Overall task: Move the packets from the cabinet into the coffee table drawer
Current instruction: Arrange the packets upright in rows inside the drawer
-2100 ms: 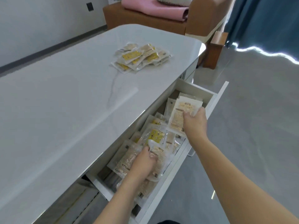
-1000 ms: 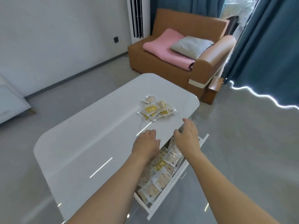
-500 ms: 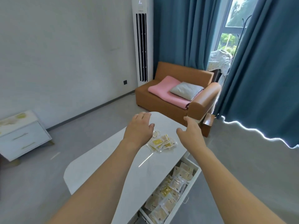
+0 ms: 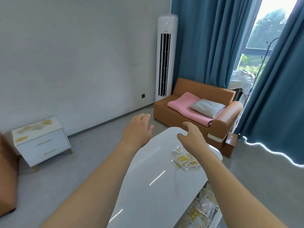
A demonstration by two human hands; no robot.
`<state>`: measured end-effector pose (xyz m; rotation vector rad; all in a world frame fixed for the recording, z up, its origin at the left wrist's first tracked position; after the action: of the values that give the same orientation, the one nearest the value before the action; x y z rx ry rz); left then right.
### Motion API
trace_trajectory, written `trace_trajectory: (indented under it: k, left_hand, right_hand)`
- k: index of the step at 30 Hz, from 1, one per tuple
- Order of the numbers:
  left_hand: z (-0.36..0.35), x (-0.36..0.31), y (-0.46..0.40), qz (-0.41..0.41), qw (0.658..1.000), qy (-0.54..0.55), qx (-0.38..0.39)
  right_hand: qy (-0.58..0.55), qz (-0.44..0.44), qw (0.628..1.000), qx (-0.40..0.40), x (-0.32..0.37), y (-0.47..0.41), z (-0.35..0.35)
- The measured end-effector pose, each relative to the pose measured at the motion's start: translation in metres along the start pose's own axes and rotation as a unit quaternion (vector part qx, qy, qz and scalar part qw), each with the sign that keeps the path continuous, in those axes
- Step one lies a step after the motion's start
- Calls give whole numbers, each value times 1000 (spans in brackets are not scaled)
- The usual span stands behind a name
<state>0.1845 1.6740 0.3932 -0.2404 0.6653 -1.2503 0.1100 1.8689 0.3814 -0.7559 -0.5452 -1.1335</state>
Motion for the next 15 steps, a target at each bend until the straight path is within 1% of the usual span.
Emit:
trace_trajectory:
  k: [4,5,7,10,15]
  left_hand:
    - [45,100,-2,20,1000,-7,9]
    - [59,133,-4,27,1000,-8,10]
    - [76,162,-7,31,999,-12,5]
    - [107,224,-12,48,999,-4,-6]
    - [121,307,-32,61,998,9,-21]
  right_hand:
    - [6,13,1000,15,76,13,-71]
    - [11,20,1000,21,101,15,-96]
    - [12,29,999,19,126,14,-115]
    - [23,48,998,33,177,12,-168]
    - [30,49,997,53,230,-12,-249]
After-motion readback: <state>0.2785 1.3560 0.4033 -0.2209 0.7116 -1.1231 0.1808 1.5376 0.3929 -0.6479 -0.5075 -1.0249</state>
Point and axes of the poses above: each hand's wrist, its own y-axis away from the middle knuckle, its own z-axis out of the back of the hand, x = y × z, the point moved 1 cm from there along -y, towards the middle knuckle, and after that the axes turned 9 degrees about -x, right-handed, at the moved point
